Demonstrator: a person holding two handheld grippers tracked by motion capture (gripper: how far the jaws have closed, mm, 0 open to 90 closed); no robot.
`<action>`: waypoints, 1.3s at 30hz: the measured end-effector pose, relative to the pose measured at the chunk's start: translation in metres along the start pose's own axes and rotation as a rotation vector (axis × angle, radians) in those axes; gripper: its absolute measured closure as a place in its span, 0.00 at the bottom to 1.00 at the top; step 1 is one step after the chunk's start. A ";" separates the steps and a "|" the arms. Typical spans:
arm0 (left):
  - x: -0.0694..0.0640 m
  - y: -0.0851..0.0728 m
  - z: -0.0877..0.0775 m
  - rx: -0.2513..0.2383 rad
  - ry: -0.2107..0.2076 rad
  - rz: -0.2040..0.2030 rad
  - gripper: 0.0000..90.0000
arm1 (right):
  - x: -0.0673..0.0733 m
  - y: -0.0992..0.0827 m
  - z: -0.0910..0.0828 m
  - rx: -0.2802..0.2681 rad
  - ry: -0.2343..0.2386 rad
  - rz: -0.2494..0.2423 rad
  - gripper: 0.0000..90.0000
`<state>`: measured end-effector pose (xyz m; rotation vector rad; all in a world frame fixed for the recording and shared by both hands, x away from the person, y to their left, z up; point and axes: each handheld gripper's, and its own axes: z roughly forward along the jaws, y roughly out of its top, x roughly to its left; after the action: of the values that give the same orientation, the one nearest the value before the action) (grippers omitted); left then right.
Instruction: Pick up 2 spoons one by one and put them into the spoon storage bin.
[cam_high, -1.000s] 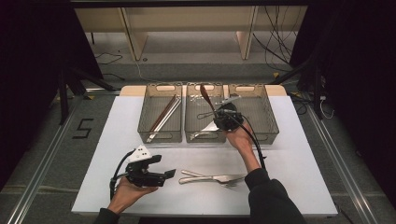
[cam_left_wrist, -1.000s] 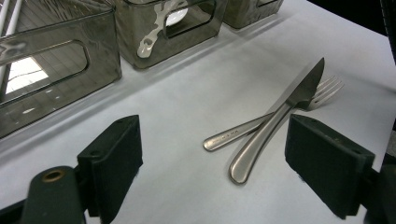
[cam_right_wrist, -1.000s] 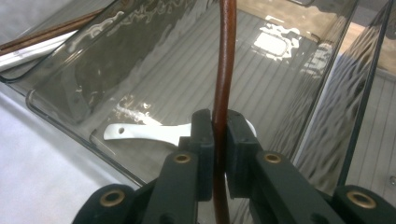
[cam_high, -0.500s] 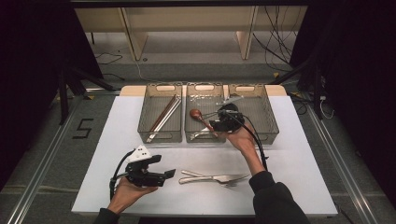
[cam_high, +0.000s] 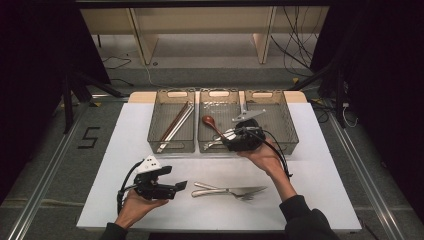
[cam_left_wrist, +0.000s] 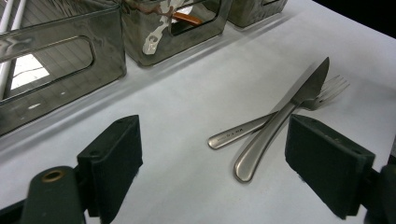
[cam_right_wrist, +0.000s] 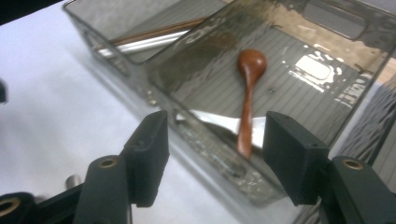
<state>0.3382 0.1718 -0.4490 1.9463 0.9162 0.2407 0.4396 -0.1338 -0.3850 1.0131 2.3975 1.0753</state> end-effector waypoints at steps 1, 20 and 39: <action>0.000 0.000 0.000 0.000 0.000 0.001 0.20 | 0.002 -0.001 -0.001 -0.001 0.006 -0.009 0.46; 0.003 -0.001 0.000 0.002 0.002 -0.003 0.20 | 0.026 -0.037 -0.010 0.051 0.094 -0.070 0.41; 0.003 -0.001 0.000 -0.003 0.006 -0.005 0.20 | 0.045 -0.069 -0.007 0.105 0.146 -0.108 0.40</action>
<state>0.3397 0.1746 -0.4507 1.9409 0.9239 0.2456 0.3719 -0.1369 -0.4318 0.8533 2.6170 1.0277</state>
